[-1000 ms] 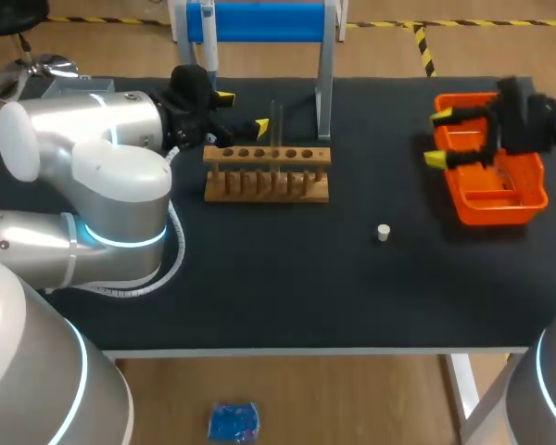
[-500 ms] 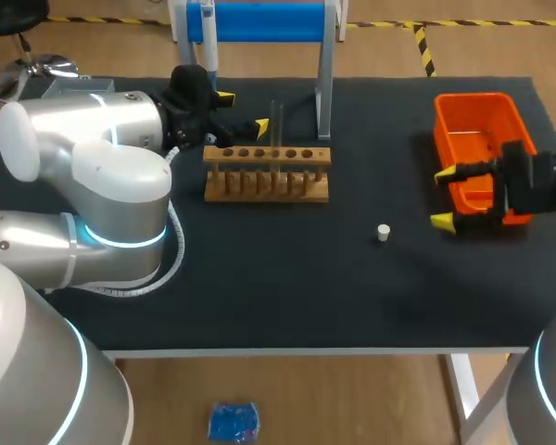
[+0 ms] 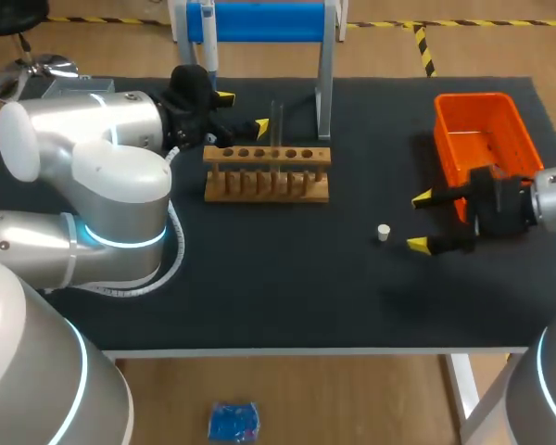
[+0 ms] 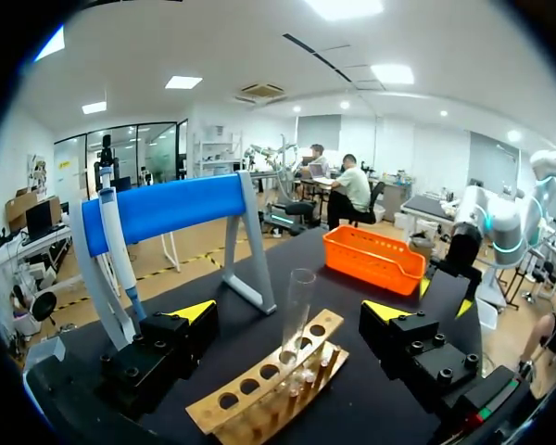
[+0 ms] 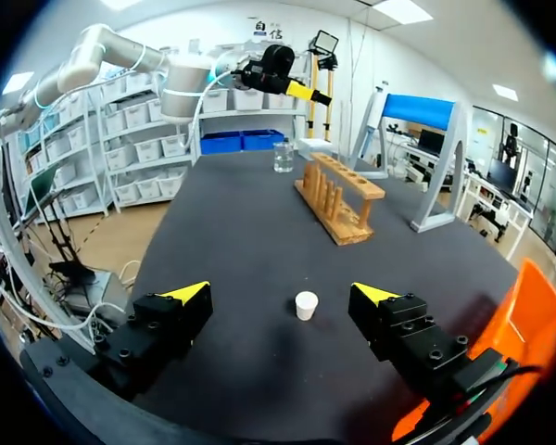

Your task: Invert the test tube, pick up the pipette, mount the tip to pipette, aspirate from beaker and dispense into the tube, eject the tip, return the pipette, and cap with the stopper.

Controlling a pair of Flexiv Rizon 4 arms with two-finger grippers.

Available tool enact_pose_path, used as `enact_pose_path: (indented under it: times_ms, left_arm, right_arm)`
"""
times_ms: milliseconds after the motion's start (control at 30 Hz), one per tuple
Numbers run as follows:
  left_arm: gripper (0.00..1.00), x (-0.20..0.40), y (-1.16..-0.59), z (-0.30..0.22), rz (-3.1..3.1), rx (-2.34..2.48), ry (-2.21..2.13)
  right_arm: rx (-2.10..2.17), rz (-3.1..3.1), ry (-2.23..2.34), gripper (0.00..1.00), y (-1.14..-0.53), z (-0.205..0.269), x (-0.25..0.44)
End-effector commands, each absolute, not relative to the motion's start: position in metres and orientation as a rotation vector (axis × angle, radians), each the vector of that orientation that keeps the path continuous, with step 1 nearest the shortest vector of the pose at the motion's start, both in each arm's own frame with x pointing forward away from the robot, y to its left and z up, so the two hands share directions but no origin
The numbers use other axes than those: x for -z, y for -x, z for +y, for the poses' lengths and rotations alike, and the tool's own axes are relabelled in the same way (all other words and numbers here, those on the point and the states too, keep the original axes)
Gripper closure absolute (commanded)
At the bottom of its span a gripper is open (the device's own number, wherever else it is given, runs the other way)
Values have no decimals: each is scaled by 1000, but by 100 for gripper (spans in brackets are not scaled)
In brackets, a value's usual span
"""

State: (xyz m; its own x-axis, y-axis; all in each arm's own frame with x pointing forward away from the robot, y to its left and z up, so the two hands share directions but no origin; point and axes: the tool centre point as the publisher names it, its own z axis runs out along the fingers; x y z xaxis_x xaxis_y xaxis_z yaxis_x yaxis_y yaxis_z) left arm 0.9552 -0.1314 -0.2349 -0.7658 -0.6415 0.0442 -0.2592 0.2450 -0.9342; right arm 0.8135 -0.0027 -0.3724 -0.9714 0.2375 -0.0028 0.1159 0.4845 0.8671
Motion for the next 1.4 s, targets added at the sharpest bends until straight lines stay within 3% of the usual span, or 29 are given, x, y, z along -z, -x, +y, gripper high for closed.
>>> enact_pose_path:
  times_ms: [33,467,533,633,733,800,867,933,1133,1400]
  left_arm:
    - [0,236,-956,-132,2171,1533,828]
    - [0,236,-956,-132,2171,1533,828]
    - [0,236,-956,-132,2171,1533,828]
    - [0,236,-956,-132,2171,1533,828]
    - [0,236,-956,-132,2171,1533,828]
    - [0,236,-956,-132,2171,1533,828]
    - [0,236,-956,-132,2171,1533,828]
    - [0,236,-956,-132,2171,1533,828]
    - [0,236,-956,-132,2171,1533,828]
    - [0,236,-956,-132,2171,1533,828]
  right_arm:
    - [-1509,2605,-292,0,-823,7,388]
    - [-1515,2617,-329,0,-837,23,411]
    - [-1508,2622,-334,10,-837,25,414]
    - [-1500,2626,-350,13,-838,27,416]
    - [-1504,2623,-365,31,-839,28,417]
    - [-1503,2620,-369,19,-840,29,417]
    - [-1505,2617,-373,16,-840,30,417]
    - [-1508,2616,-376,25,-841,31,417]
    - [-1510,2616,-385,40,-841,33,418]
    - [-1499,2619,-405,50,-841,35,421]
